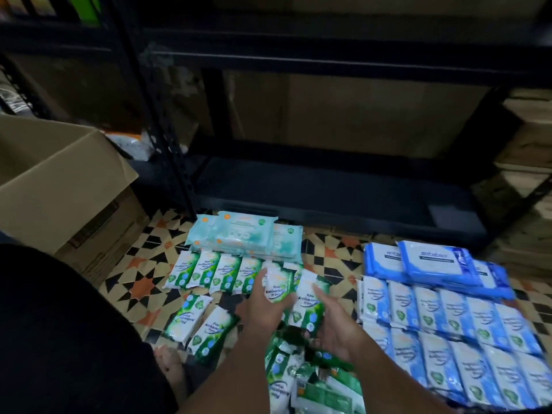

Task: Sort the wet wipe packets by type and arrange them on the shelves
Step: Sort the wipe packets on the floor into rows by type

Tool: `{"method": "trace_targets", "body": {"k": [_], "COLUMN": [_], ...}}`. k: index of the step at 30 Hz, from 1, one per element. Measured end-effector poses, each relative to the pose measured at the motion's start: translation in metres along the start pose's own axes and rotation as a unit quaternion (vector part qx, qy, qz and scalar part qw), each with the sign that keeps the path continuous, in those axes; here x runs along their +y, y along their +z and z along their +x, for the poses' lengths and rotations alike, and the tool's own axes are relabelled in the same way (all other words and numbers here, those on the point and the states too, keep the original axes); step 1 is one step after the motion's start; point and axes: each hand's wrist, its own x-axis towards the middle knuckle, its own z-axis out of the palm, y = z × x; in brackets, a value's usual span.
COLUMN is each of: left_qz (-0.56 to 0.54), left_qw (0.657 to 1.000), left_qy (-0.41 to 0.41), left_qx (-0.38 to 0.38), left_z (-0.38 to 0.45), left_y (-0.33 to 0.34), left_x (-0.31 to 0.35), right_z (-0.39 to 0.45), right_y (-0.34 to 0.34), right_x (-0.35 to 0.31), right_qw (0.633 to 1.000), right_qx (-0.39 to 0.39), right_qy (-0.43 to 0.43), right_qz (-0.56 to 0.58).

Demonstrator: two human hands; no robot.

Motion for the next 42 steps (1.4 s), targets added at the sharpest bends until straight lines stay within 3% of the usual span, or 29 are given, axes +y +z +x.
{"method": "trace_targets", "body": {"k": [5, 10, 16, 24, 30, 36, 42], "left_qz": [0.045, 0.085, 0.108, 0.194, 0.317, 0.329, 0.404], "left_qw": [0.998, 0.994, 0.987, 0.977, 0.943, 0.940, 0.910], "left_qy": [-0.040, -0.051, -0.030, -0.018, 0.022, 0.021, 0.064], "left_qx": [-0.010, 0.043, 0.115, 0.092, 0.102, 0.092, 0.065], "left_z": [0.015, 0.040, 0.069, 0.104, 0.120, 0.118, 0.128], "left_y": [0.018, 0.019, 0.010, 0.003, 0.003, 0.009, 0.004], "left_x": [-0.010, -0.020, -0.035, -0.038, -0.053, -0.058, -0.054], "right_z": [0.017, 0.031, 0.059, 0.105, 0.109, 0.116, 0.112], "right_y": [-0.020, -0.026, -0.003, 0.015, 0.016, 0.007, 0.004], "right_x": [0.011, 0.019, 0.016, 0.022, 0.017, 0.012, 0.001], "right_qw": [0.991, 0.970, 0.955, 0.925, 0.884, 0.853, 0.856], "right_qx": [0.118, 0.189, 0.211, 0.254, 0.310, 0.309, 0.275], "right_qy": [-0.015, -0.086, -0.151, -0.171, -0.194, -0.210, -0.193], "right_qz": [-0.054, -0.127, -0.143, -0.224, -0.292, -0.364, -0.394]}}
